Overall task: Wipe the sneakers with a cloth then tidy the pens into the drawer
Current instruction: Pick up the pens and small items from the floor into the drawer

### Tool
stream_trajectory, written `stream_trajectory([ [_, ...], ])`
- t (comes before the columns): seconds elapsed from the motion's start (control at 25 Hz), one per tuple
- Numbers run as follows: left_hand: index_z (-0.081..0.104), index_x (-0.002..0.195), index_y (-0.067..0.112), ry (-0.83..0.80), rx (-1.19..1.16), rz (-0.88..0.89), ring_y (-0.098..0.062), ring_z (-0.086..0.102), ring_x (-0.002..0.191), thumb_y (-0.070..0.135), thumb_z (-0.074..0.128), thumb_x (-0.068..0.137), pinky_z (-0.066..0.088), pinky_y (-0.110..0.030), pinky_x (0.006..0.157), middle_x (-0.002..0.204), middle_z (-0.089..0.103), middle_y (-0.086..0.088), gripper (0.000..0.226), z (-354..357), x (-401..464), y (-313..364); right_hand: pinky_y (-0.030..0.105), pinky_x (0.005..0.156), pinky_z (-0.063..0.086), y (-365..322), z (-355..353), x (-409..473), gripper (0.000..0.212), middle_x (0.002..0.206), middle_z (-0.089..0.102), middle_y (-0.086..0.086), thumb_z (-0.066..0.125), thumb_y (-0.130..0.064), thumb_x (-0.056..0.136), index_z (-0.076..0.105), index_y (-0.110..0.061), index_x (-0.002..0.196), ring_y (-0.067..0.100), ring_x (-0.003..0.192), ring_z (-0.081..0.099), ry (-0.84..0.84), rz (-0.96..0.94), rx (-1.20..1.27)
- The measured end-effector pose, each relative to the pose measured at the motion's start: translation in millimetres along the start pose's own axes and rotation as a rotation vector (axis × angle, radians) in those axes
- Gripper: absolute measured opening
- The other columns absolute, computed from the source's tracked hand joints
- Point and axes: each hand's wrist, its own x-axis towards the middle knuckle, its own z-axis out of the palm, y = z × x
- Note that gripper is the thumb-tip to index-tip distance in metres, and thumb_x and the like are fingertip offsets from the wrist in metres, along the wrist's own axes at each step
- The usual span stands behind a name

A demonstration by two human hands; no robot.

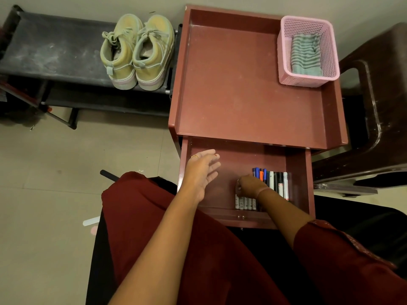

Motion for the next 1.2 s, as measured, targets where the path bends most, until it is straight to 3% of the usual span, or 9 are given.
stream_trajectory([
  [0.08,0.063,0.111,0.018,-0.005,-0.001,-0.001,-0.016,0.065,0.105,0.012,0.058,0.093,0.052,-0.027,0.082,0.117,0.068,-0.004,0.02,-1,1,0,0.034,0.082,0.047,6,-4,2,0.018,0.1,0.065,0.017,0.052,-0.011,0.088,0.066,0.001,0.085,0.029,0.089,0.061,-0.056,-0.017,0.069],
  [0.16,0.063,0.111,0.018,-0.003,-0.003,0.004,-0.016,0.065,0.105,0.012,0.058,0.093,0.052,-0.027,0.082,0.116,0.068,-0.003,0.02,-1,1,0,0.031,0.09,0.046,13,-11,-3,0.023,0.109,0.068,0.012,0.051,-0.007,0.089,0.071,0.0,0.1,0.026,0.101,0.062,-0.075,-0.035,0.15],
  [0.36,0.062,0.111,0.019,-0.006,-0.01,0.012,-0.016,0.065,0.106,0.012,0.058,0.094,0.052,-0.027,0.082,0.115,0.068,-0.002,0.019,0,0,0,0.032,0.103,0.043,32,-19,-28,0.028,0.118,0.065,0.005,0.047,-0.001,0.092,0.07,-0.007,0.106,0.02,0.11,0.059,0.006,-0.018,0.309],
  [0.44,0.062,0.111,0.018,-0.01,-0.019,0.013,-0.016,0.064,0.106,0.011,0.056,0.094,0.05,-0.028,0.083,0.116,0.067,-0.002,0.019,-1,-5,0,0.033,0.098,0.047,33,-24,-43,0.025,0.113,0.068,0.007,0.047,0.0,0.092,0.071,-0.007,0.097,0.019,0.102,0.062,0.058,-0.031,0.356],
  [0.56,0.059,0.117,0.014,-0.004,-0.022,0.024,-0.017,0.063,0.107,0.009,0.054,0.096,0.047,-0.028,0.086,0.118,0.065,-0.004,0.023,-3,-13,3,0.017,0.079,0.043,19,-45,-72,0.026,0.099,0.069,0.001,0.052,-0.004,0.092,0.069,-0.017,0.077,0.014,0.092,0.063,0.158,-0.069,0.411],
  [0.72,0.06,0.118,0.013,-0.005,-0.045,0.059,-0.017,0.064,0.105,0.009,0.055,0.094,0.049,-0.025,0.079,0.117,0.065,-0.005,0.025,-16,-32,10,0.002,0.063,0.039,-15,-74,-105,0.016,0.094,0.065,-0.009,0.056,-0.011,0.092,0.071,-0.01,0.095,0.002,0.077,0.059,0.254,-0.154,0.425],
  [0.92,0.059,0.11,0.015,0.02,-0.131,0.242,-0.015,0.066,0.095,0.01,0.054,0.095,0.05,-0.021,0.073,0.108,0.066,-0.005,0.017,-79,-62,51,0.016,0.074,0.043,-96,-113,-127,0.016,0.094,0.067,-0.014,0.059,-0.012,0.09,0.072,-0.017,0.097,-0.001,0.079,0.062,0.318,-0.351,0.415],
  [1.08,0.064,0.109,0.015,0.253,-0.203,0.389,-0.013,0.068,0.095,0.011,0.057,0.094,0.053,-0.021,0.078,0.106,0.068,-0.004,0.017,-182,-67,65,0.011,0.065,0.043,-191,-132,-124,0.017,0.079,0.067,-0.016,0.057,-0.01,0.092,0.071,-0.02,0.093,-0.003,0.064,0.061,0.277,-0.506,0.401],
  [1.2,0.065,0.108,0.009,0.454,-0.242,0.394,-0.017,0.068,0.091,0.008,0.055,0.093,0.054,-0.022,0.078,0.098,0.069,-0.007,0.017,-266,-54,51,0.017,0.066,0.048,-268,-136,-102,0.014,0.084,0.068,-0.014,0.057,-0.013,0.092,0.071,-0.014,0.095,-0.002,0.068,0.062,0.222,-0.563,0.4],
])
